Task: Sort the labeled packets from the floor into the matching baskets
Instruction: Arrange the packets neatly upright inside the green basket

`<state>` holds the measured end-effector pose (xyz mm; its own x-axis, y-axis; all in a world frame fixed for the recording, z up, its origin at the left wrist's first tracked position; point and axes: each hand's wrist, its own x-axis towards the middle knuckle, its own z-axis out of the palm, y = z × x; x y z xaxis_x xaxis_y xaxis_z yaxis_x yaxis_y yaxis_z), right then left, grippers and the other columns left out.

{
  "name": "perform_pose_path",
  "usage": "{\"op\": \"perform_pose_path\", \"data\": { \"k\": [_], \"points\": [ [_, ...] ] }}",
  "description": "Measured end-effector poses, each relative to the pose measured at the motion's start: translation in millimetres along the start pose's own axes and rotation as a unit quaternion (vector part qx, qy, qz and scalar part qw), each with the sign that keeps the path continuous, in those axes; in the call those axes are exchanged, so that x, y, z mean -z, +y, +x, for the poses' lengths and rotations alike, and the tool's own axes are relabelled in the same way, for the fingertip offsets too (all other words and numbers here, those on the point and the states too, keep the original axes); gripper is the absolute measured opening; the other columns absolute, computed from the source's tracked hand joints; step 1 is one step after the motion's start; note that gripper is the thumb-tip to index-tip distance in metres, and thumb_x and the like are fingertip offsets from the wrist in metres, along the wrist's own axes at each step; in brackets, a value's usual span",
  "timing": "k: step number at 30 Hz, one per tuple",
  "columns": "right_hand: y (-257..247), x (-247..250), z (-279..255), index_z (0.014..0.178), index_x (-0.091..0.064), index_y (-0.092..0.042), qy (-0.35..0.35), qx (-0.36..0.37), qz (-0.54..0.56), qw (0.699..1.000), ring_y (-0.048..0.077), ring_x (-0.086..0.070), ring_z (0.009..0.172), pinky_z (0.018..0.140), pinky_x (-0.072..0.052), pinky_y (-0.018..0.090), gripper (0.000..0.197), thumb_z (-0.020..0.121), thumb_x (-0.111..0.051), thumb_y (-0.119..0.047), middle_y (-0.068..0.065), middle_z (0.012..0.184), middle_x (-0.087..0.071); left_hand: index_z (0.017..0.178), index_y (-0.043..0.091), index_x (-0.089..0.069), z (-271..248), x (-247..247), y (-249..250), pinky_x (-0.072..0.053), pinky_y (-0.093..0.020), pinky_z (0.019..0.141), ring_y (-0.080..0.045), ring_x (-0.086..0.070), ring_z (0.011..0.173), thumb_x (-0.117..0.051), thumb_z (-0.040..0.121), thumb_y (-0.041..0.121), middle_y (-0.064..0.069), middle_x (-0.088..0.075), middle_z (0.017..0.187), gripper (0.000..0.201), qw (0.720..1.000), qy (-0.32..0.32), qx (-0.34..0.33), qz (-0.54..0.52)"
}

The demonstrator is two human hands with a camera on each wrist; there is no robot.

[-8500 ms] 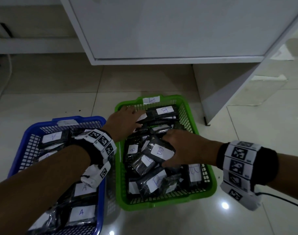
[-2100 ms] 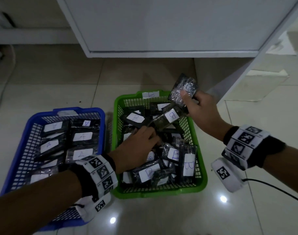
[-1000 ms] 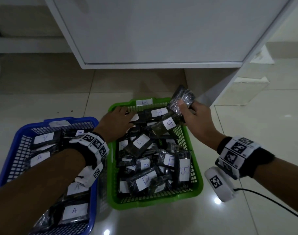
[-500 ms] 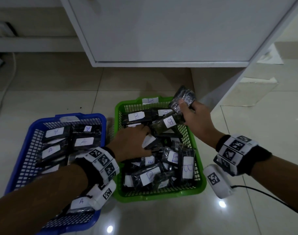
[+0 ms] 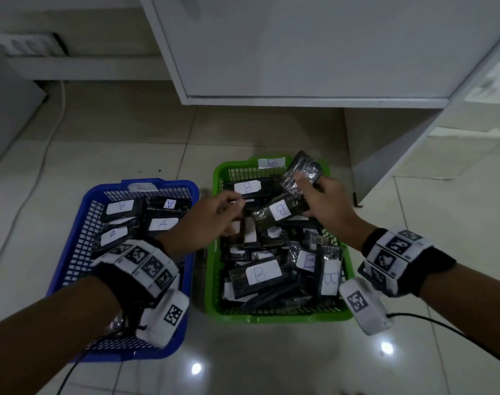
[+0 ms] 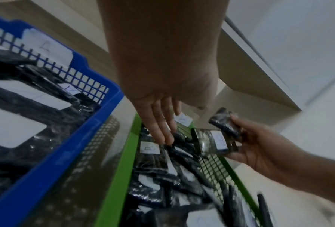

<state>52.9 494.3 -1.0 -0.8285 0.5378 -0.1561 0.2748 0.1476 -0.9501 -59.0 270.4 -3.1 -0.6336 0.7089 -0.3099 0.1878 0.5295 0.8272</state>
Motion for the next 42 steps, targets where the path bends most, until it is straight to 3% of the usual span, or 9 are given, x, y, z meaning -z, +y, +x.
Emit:
{"op": "perform_pose_path", "data": {
  "k": [4, 8, 12, 16, 20, 24, 28, 33, 42],
  "points": [
    [-3.9, -14.3, -7.7, 0.098, -0.067, -0.016, -0.093, -0.037, 0.056, 0.993, 0.007, -0.072, 0.074, 0.072, -0.061, 0.043, 0.022, 0.095, -0.057, -0.036, -0.011, 0.08, -0.073, 0.148, 0.048, -0.033, 9.5, 0.0, 9.9, -0.056, -0.031, 0.09, -0.003, -0.062, 0.112, -0.076, 0.07, 0.068, 0.018, -0.043, 0.144, 0.092, 0.996, -0.054, 0.026, -0.066],
    [-2.2, -23.0, -11.9, 0.116, -0.064, -0.013, -0.149, -0.054, 0.064, 0.985, 0.018, -0.072, 0.091, 0.079, -0.06, 0.047, 0.032, 0.095, -0.057, -0.036, 0.004, 0.105, -0.073, 0.132, 0.042, -0.048, 21.2, -10.5, 23.4, -0.049, -0.006, 0.075, 0.012, -0.062, 0.096, -0.084, 0.079, 0.031, 0.033, -0.06, 0.112, 0.065, 0.987, -0.151, 0.043, -0.018],
    [1.5, -23.4, -17.6, 0.104, -0.069, -0.023, -0.183, -0.012, 0.001, 0.983, 0.007, -0.071, 0.089, 0.082, -0.058, 0.033, 0.026, 0.094, -0.057, -0.042, -0.006, 0.098, -0.073, 0.132, 0.041, -0.053, 22.9, -12.0, 21.3, -0.049, -0.019, 0.093, 0.001, -0.06, 0.111, -0.09, 0.068, 0.048, 0.023, -0.063, 0.121, 0.075, 0.983, -0.16, 0.048, 0.069],
    [-4.8, -11.3, -16.1, 0.088, -0.067, -0.023, -0.173, 0.078, -0.09, 0.978, -0.009, -0.059, 0.06, 0.055, -0.042, 0.006, 0.017, 0.096, -0.056, -0.033, -0.013, 0.072, -0.063, 0.132, 0.031, -0.05, 23.1, 5.8, 17.8, -0.056, -0.028, 0.086, -0.009, -0.064, 0.101, -0.092, 0.063, 0.044, 0.013, -0.063, 0.117, 0.082, 0.977, -0.126, 0.053, 0.165],
    [2.8, 5.4, 3.9, 0.075, -0.057, -0.024, -0.12, 0.148, -0.26, 0.947, 0.003, -0.044, 0.046, 0.047, -0.033, 0.016, 0.022, 0.095, -0.058, -0.032, -0.011, 0.056, -0.048, 0.13, 0.026, -0.048, 23.0, 18.8, 3.4, -0.048, -0.018, 0.064, -0.008, -0.063, 0.088, -0.092, 0.063, 0.043, 0.006, -0.064, 0.113, 0.082, 0.967, -0.061, 0.049, 0.242],
    [14.3, 6.1, 10.7, 0.086, -0.067, -0.023, -0.113, 0.204, -0.337, 0.912, 0.0, -0.045, 0.047, 0.047, -0.03, 0.013, 0.011, 0.093, -0.061, -0.029, -0.011, 0.055, -0.051, 0.128, 0.022, -0.047, 22.7, 15.9, -8.4, -0.051, -0.02, 0.064, -0.006, -0.063, 0.085, -0.091, 0.064, 0.046, 0.004, -0.063, 0.11, 0.082, 0.982, 0.011, 0.057, 0.181],
    [21.7, -5.3, 9.1, 0.107, -0.07, -0.019, -0.153, 0.211, -0.432, 0.864, 0.012, -0.062, 0.068, 0.068, -0.055, 0.029, 0.022, 0.092, -0.059, -0.03, 0.002, 0.084, -0.069, 0.126, 0.022, -0.045, 25.0, 9.8, -14.4, -0.043, -0.008, 0.058, 0.005, -0.057, 0.083, -0.092, 0.063, 0.043, 0.015, -0.057, 0.099, 0.081, 0.989, 0.064, 0.062, 0.115],
    [26.6, -18.7, 8.4, 0.109, -0.071, -0.017, -0.179, 0.206, -0.525, 0.807, 0.025, -0.063, 0.099, 0.085, -0.053, 0.038, 0.027, 0.083, -0.065, -0.02, 0.006, 0.113, -0.063, 0.122, 0.021, -0.054, 27.3, 5.0, -17.3, -0.046, -0.008, 0.062, 0.003, -0.06, 0.084, -0.093, 0.064, 0.04, 0.011, -0.064, 0.1, 0.072, 0.99, 0.088, 0.026, 0.103],
    [31.5, -17.8, 15.5, 0.097, -0.066, -0.015, -0.179, 0.142, -0.622, 0.749, 0.024, -0.065, 0.09, 0.078, -0.05, 0.035, 0.055, 0.077, -0.061, -0.066, 0.003, 0.096, -0.063, 0.119, 0.022, -0.057, 27.3, 2.8, -22.2, -0.05, -0.018, 0.072, -0.004, -0.064, 0.088, -0.093, 0.062, 0.043, 0.007, -0.067, 0.103, 0.07, 0.99, 0.098, 0.01, 0.097]
  ]
}}
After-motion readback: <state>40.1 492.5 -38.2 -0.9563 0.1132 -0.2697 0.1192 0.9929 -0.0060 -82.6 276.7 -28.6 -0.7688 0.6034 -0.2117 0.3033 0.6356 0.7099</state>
